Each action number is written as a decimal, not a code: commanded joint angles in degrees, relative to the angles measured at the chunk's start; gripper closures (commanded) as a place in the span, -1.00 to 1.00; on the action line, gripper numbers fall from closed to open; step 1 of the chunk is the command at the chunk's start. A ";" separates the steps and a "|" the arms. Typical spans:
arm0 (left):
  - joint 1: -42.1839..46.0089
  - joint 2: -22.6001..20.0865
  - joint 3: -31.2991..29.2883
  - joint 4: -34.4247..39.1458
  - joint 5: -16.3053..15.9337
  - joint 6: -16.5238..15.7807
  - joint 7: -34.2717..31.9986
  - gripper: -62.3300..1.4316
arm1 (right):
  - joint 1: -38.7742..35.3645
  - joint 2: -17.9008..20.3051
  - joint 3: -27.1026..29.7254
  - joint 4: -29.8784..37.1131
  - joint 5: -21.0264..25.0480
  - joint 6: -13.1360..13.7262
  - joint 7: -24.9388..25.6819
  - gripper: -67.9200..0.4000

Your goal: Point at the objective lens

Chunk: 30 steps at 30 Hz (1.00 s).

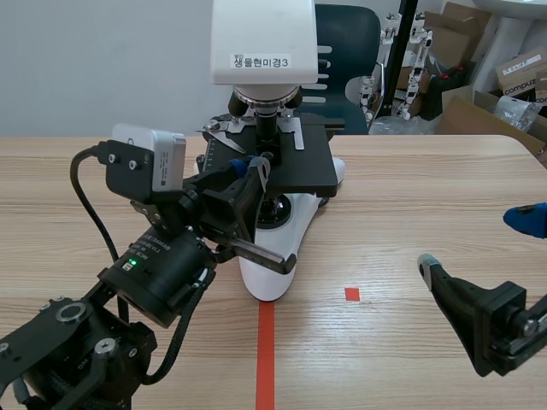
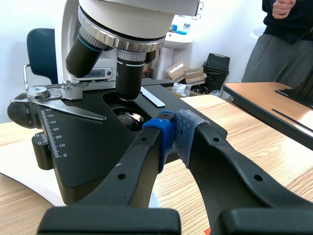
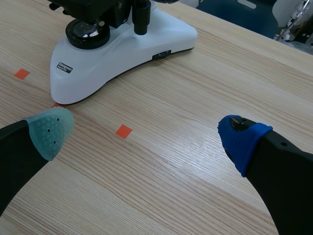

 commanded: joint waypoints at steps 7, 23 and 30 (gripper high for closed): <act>-0.33 0.28 -0.07 1.09 -0.35 -0.07 -0.98 0.87 | 0.35 0.72 0.42 0.81 0.22 0.02 0.46 -1.00; 3.89 -9.33 -0.17 3.50 -0.35 -0.11 -10.95 -1.00 | 0.33 0.72 0.42 0.81 0.22 0.02 0.44 -1.00; 8.79 -20.76 -0.28 12.20 -1.57 -0.04 -5.75 -1.00 | 0.33 0.72 0.42 0.81 0.22 0.02 0.44 -1.00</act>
